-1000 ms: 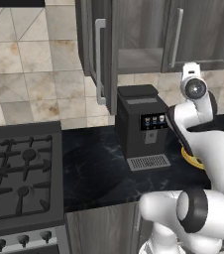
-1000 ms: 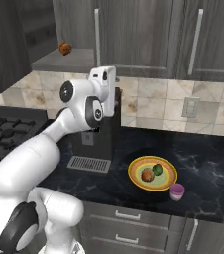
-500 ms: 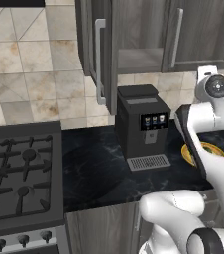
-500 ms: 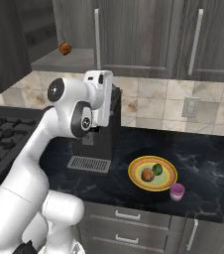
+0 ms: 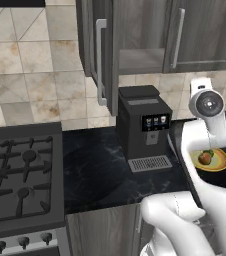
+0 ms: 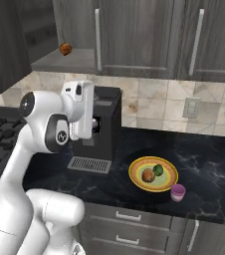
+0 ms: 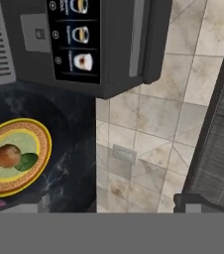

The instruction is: Pick the avocado and bread from the counter and place them on the plate. Then pick the jam from the cabinet and place it next to the plate. Lastly close the cabinet door.

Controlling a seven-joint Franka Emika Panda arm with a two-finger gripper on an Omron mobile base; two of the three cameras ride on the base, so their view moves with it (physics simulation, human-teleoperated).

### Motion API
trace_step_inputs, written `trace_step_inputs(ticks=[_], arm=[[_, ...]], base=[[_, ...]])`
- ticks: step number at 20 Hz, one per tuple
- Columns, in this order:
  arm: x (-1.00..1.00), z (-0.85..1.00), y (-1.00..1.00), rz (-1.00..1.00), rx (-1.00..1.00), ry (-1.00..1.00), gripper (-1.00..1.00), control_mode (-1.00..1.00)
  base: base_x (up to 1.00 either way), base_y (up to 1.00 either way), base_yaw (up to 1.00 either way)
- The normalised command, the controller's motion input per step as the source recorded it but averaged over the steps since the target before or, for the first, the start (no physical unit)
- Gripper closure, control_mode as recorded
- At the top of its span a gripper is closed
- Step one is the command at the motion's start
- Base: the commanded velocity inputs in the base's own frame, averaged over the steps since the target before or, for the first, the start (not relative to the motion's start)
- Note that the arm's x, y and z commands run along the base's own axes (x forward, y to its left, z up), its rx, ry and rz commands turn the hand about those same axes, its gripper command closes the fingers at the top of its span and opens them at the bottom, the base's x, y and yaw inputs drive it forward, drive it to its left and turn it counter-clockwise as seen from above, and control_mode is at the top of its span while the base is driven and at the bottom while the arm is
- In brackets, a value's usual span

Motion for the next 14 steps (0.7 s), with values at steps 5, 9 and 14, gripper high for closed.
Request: trace_step_inputs(ticks=[5,9,14], arm=[[-0.45,-0.22,0.30,0.01,-0.01,-0.01,-1.00,-1.00],[-0.35,-0.28,0.23,0.03,-0.06,0.05,-1.00,-1.00],[-0.41,-0.17,0.43,0.00,-0.01,0.00,-1.00,-1.00]], base=[[0.00,0.00,0.00],[0.00,0.00,0.00],[0.00,0.00,0.00]])
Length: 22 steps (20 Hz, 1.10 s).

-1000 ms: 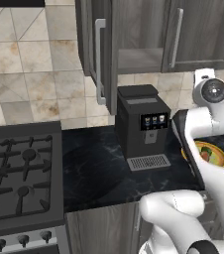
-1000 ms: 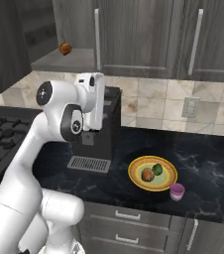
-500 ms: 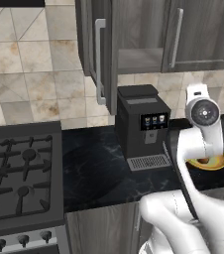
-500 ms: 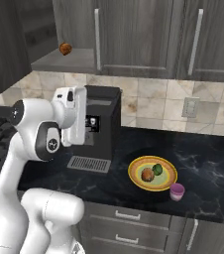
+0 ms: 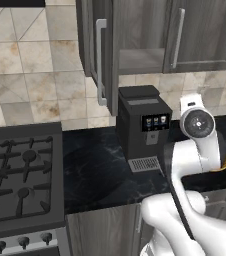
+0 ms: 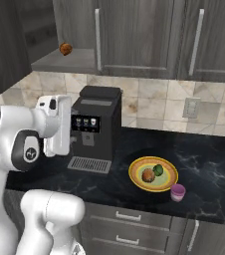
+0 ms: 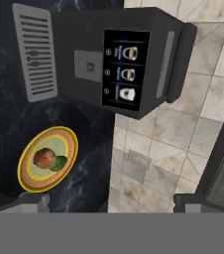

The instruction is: Pick the avocado and bread from the counter and place them on the plate. Then pick the jam from the cabinet and place it next to the plate. Lastly close the cabinet door.

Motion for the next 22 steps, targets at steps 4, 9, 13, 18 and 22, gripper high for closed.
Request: trace_step_inputs(ticks=[4,9,13,18,22], arm=[[-0.35,-0.12,0.59,0.00,-0.04,0.00,-1.00,-1.00],[-0.43,-0.19,0.43,0.00,-0.07,-0.09,-1.00,-1.00],[-0.39,-0.24,0.35,0.00,-0.11,-0.16,-1.00,-1.00],[-0.29,-0.32,0.41,0.00,-0.14,-0.12,-1.00,-1.00],[-0.23,-0.29,0.48,0.00,-0.15,-0.09,-1.00,-1.00]], base=[[0.00,0.00,0.00],[0.00,0.00,0.00],[0.00,0.00,0.00],[0.00,0.00,0.00],[0.00,0.00,0.00]])
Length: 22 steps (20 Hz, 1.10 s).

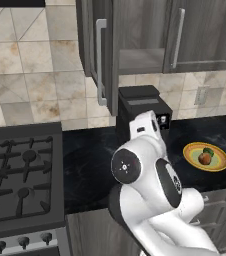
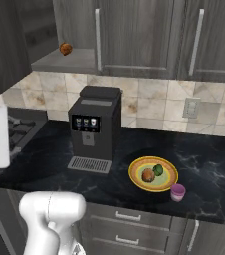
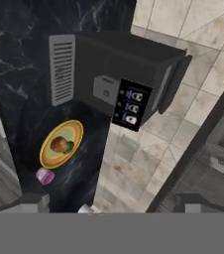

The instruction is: Pick the avocado and bread from the counter and place them on the plate. Then pick the jam from the cabinet and place it next to the plate. Lastly close the cabinet door.

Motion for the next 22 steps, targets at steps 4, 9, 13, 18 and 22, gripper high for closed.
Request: trace_step_inputs(ticks=[4,9,13,18,22], arm=[[-0.19,-0.27,0.55,0.00,-0.14,-0.08,-1.00,-1.00],[-0.18,-0.13,0.55,0.00,-0.11,-0.10,-1.00,-1.00],[-0.09,0.00,0.56,-0.02,-0.07,-0.09,-1.00,-1.00],[0.00,0.00,0.55,-0.07,-0.03,-0.07,-1.00,-1.00],[0.00,0.00,0.49,-0.08,0.00,-0.09,-1.00,-1.00]], base=[[0.00,0.00,0.00],[0.00,0.00,0.00],[0.00,0.00,0.00],[0.00,0.00,0.00],[0.00,0.00,0.00]])
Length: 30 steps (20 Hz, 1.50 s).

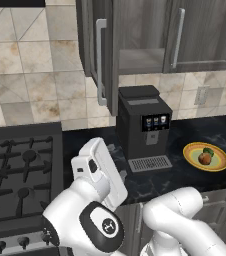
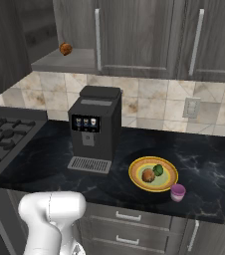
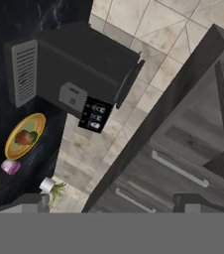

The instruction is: Pick the avocado and bread from the counter and place them on the plate. Then pick the jam from the cabinet and place it next to the plate. Lastly close the cabinet door.

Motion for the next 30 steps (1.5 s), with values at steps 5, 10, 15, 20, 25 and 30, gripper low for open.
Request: trace_step_inputs(ticks=[5,10,15,20,25,30], arm=[[0.00,0.00,0.50,-0.09,0.00,-0.09,-1.00,-1.00],[0.17,0.00,0.39,-0.04,0.00,-0.08,-1.00,-1.00],[0.33,0.04,0.27,-0.02,0.00,-0.13,-1.00,-1.00],[0.27,0.07,0.10,-0.04,0.00,-0.14,-1.00,-1.00],[0.32,0.19,0.00,-0.07,0.03,-0.19,-1.00,-1.00],[0.38,0.14,0.00,-0.09,0.06,-0.18,-1.00,-1.00]], base=[[0.00,0.00,0.00],[0.00,0.00,0.00],[0.00,0.00,0.00],[0.00,0.00,0.00],[0.00,0.00,0.00],[0.00,0.00,0.00]])
